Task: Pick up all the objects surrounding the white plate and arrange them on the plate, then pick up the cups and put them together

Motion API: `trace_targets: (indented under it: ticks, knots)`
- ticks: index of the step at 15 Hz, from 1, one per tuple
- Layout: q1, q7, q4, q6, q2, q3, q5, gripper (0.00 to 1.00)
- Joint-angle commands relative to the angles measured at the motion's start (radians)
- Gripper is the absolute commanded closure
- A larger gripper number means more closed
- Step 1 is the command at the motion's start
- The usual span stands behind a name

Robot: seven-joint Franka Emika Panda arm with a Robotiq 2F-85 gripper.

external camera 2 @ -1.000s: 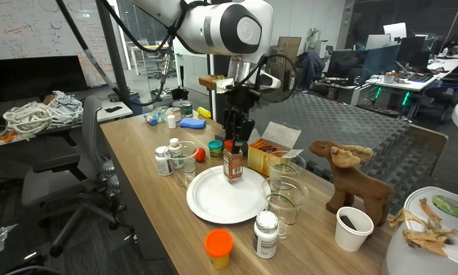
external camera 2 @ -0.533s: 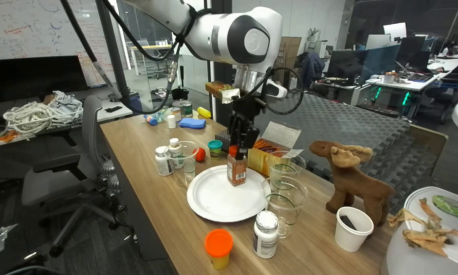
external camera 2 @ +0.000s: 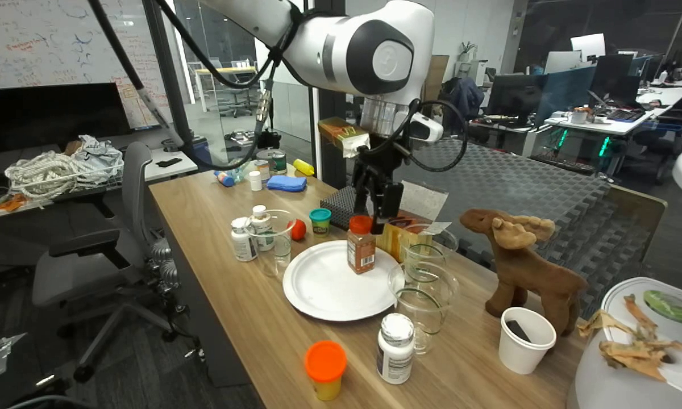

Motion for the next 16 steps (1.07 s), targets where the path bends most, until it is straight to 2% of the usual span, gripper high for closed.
trace_targets:
  ticks: [1, 5, 11, 16]
  knots:
    - [0.021, -0.014, -0.106, -0.006, -0.121, -0.010, 0.003, 0.00]
    - [0.058, 0.048, -0.281, 0.027, -0.308, -0.009, 0.005, 0.00]
    - [0.092, 0.044, -0.568, 0.060, -0.573, 0.031, 0.029, 0.00]
    - [0.101, 0.091, -0.747, 0.224, -0.614, 0.065, 0.123, 0.00]
